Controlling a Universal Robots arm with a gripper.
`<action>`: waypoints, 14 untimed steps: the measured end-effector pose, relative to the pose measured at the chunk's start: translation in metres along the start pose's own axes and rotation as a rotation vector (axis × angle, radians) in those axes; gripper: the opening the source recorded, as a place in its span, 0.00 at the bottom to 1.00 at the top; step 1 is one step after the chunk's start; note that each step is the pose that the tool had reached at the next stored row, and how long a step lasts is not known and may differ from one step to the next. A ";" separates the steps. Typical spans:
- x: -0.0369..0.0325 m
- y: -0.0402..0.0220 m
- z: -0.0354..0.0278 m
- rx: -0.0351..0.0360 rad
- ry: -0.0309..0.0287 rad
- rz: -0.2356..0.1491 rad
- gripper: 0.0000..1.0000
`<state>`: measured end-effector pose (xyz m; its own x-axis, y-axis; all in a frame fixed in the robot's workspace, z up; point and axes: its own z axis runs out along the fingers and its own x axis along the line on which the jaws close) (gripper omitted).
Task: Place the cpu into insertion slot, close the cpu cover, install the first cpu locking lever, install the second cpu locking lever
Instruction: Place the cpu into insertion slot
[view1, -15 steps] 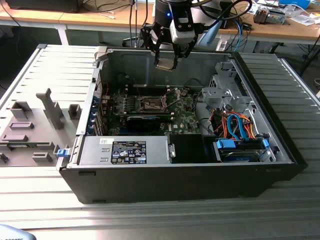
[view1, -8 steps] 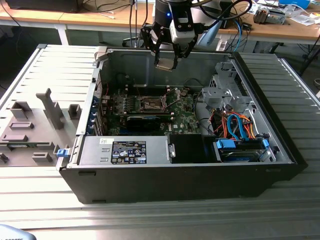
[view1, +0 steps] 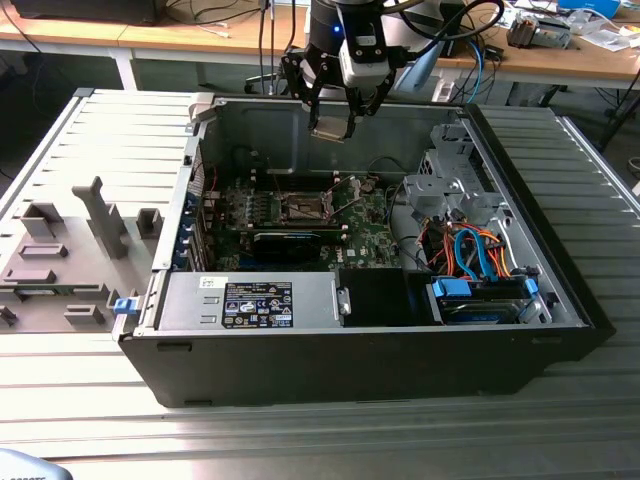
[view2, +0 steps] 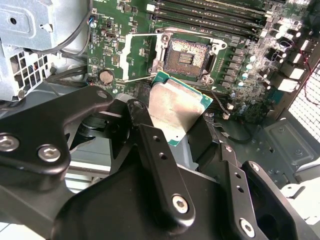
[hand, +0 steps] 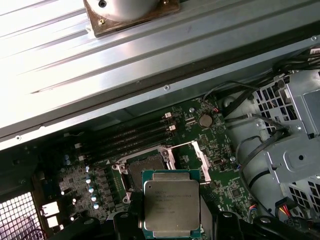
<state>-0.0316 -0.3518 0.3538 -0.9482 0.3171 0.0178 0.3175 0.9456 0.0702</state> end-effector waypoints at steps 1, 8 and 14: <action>0.0000 0.0000 0.0000 0.0000 0.0000 0.001 0.55; 0.0000 0.0000 0.0000 -0.0001 -0.0003 0.005 0.55; 0.0000 0.0000 0.0000 -0.0001 -0.0006 0.009 0.55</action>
<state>-0.0316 -0.3518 0.3538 -0.9453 0.3256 0.0179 0.3261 0.9427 0.0701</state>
